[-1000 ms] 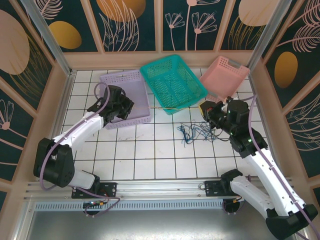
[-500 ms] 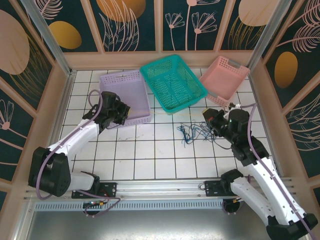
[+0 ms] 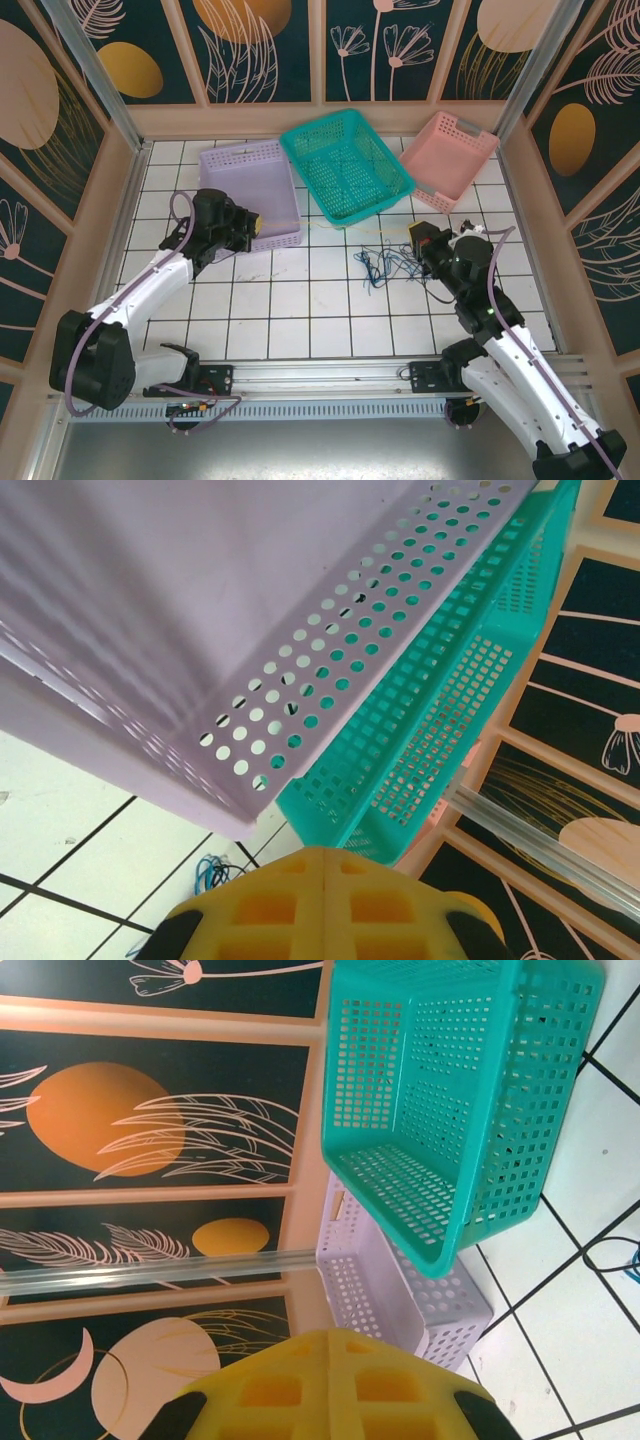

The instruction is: Untangle the cables

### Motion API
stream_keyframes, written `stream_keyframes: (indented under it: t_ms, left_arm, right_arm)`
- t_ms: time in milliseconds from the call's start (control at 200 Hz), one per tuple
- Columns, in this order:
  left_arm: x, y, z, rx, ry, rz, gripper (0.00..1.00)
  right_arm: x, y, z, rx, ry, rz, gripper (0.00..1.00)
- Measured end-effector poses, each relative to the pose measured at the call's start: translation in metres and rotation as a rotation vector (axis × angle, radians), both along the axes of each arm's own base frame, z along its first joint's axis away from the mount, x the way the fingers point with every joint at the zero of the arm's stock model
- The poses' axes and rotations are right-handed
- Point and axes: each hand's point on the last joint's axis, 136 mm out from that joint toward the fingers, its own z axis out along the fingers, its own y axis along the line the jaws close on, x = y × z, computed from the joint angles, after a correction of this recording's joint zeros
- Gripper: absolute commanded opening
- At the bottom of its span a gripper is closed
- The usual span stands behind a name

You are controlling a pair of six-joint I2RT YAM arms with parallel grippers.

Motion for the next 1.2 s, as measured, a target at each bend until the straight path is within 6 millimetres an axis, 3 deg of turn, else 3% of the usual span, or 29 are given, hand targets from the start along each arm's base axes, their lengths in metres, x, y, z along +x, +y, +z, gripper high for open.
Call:
stream_keyframes:
  t_ms: [400, 530, 596, 736, 811, 996, 1201]
  left_arm:
    - [0.001, 0.0, 0.005, -0.011, -0.01, 0.005, 0.0]
    - [0.009, -0.004, 0.016, -0.008, -0.037, -0.01, 0.0]
    - [0.014, -0.007, 0.024, -0.006, -0.058, -0.024, 0.15]
    - [0.019, -0.011, 0.036, 0.009, -0.098, -0.055, 0.48]
    - [0.021, -0.011, 0.043, 0.017, -0.112, -0.06, 0.59]
    - [0.029, -0.007, 0.068, 0.096, -0.173, -0.08, 0.66]
    - [0.037, -0.008, 0.106, 0.184, -0.298, -0.134, 0.64]
  right_arm:
    - [0.001, -0.004, -0.006, 0.041, 0.019, -0.033, 0.0]
    - [0.007, 0.001, -0.01, 0.006, 0.04, -0.017, 0.0]
    - [0.012, 0.006, -0.005, -0.025, 0.036, 0.002, 0.0]
    - [0.023, 0.024, 0.026, -0.083, -0.012, 0.071, 0.0]
    - [0.028, 0.032, 0.047, -0.099, -0.054, 0.098, 0.0]
    - [0.039, 0.041, 0.099, -0.142, -0.157, 0.131, 0.0]
    - [0.045, 0.045, 0.158, -0.2, -0.27, 0.145, 0.0]
